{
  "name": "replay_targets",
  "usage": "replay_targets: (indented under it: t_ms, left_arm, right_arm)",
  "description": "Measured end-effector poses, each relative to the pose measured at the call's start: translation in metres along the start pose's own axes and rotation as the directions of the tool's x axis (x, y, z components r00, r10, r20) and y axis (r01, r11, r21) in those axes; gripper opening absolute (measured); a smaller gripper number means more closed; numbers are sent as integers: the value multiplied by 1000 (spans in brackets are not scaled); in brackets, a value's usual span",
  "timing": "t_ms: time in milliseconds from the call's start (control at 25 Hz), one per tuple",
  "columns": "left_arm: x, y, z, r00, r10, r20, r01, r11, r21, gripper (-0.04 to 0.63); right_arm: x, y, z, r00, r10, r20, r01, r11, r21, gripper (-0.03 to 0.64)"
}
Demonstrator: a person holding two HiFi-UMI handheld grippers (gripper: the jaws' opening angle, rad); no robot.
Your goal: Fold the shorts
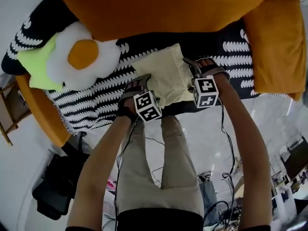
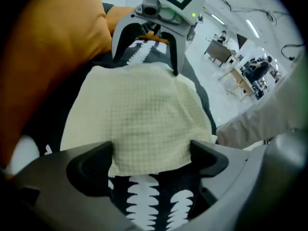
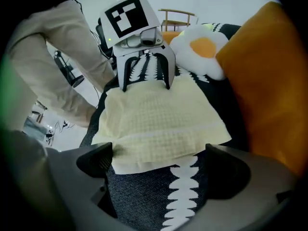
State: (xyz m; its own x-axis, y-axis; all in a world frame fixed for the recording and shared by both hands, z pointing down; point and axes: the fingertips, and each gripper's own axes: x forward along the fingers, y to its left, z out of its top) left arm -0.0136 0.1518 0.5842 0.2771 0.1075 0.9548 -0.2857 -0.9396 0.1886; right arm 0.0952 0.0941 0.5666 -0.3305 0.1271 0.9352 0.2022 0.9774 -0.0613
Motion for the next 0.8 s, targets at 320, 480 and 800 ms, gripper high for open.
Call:
replay_targets:
  t_ms: [320,480,800]
  left_arm:
    - [-36,7,-16,988,61,141,-54,997,-59,486]
    - [-52,13,-16,969,117,218,-95,990,-108,485]
    - [-13,20,8,987,58,149,-56,998,-17,483]
  right_arm:
    - [4,2,11,994,-80,78,67,985,161,584]
    - [-29,-5,19,962,-202,185,142,945,293,497]
    - [-3,-19,53,972,-141,187,124,987,102,305]
